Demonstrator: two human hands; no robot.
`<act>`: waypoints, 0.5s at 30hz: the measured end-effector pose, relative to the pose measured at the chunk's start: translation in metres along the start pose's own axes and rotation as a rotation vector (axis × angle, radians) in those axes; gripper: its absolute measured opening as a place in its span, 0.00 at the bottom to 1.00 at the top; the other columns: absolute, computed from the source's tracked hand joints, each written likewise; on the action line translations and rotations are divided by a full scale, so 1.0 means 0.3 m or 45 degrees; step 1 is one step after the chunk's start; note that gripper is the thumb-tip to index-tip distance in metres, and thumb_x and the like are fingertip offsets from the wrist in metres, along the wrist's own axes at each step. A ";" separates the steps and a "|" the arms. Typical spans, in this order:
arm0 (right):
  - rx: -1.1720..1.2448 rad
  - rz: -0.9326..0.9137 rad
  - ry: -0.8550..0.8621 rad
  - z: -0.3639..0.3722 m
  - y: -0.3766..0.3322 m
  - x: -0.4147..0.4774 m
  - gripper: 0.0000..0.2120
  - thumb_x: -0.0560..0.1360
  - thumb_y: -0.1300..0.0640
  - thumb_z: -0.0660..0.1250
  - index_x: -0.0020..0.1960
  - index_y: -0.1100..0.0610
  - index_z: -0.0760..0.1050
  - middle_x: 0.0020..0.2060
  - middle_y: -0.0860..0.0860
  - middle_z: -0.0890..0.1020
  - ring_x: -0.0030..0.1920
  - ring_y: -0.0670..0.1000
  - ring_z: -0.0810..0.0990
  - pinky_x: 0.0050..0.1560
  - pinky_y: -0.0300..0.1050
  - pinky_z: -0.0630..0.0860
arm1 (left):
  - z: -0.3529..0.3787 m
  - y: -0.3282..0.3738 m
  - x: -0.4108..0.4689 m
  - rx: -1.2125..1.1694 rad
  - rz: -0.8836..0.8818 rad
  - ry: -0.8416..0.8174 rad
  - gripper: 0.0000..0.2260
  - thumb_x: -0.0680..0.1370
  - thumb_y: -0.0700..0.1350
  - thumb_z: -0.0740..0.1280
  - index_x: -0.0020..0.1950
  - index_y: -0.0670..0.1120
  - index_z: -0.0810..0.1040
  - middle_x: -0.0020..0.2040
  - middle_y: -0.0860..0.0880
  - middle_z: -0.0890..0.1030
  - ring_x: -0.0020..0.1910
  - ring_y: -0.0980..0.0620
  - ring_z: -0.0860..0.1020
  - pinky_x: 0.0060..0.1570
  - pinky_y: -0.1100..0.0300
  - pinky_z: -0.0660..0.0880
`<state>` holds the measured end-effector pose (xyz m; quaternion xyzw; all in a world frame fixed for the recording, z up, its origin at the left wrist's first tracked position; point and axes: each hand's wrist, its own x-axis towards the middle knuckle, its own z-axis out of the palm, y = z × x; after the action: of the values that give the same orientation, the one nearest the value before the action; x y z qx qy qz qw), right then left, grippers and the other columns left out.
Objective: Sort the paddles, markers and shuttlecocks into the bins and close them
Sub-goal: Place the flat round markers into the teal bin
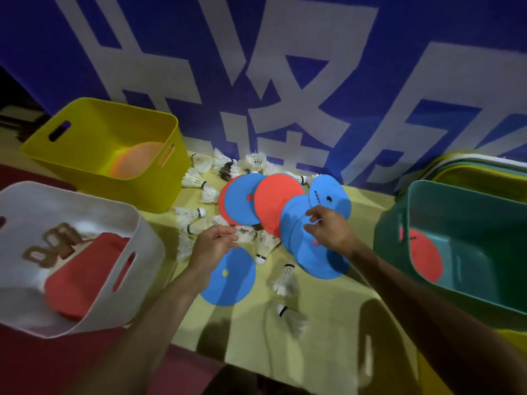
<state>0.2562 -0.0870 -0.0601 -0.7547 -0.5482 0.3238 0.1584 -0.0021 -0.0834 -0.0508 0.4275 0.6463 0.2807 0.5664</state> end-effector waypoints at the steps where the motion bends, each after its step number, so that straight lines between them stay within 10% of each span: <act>1: -0.026 0.015 -0.016 0.039 -0.003 0.006 0.16 0.74 0.58 0.68 0.60 0.58 0.76 0.53 0.54 0.81 0.53 0.56 0.80 0.55 0.43 0.73 | -0.024 -0.037 0.020 0.013 -0.049 0.012 0.05 0.77 0.37 0.65 0.48 0.44 0.80 0.48 0.45 0.82 0.45 0.49 0.81 0.44 0.61 0.73; 15: -0.164 0.371 -0.003 0.313 0.036 -0.025 0.26 0.72 0.55 0.71 0.67 0.62 0.69 0.62 0.61 0.73 0.62 0.61 0.72 0.62 0.52 0.68 | -0.141 -0.420 0.171 0.333 -0.268 0.295 0.19 0.70 0.39 0.74 0.58 0.37 0.74 0.57 0.37 0.74 0.55 0.40 0.75 0.53 0.52 0.72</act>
<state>0.2004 -0.1086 -0.1335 -0.8343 -0.4529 0.3084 0.0603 -0.0723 -0.0936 -0.1744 0.3925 0.7791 0.1810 0.4542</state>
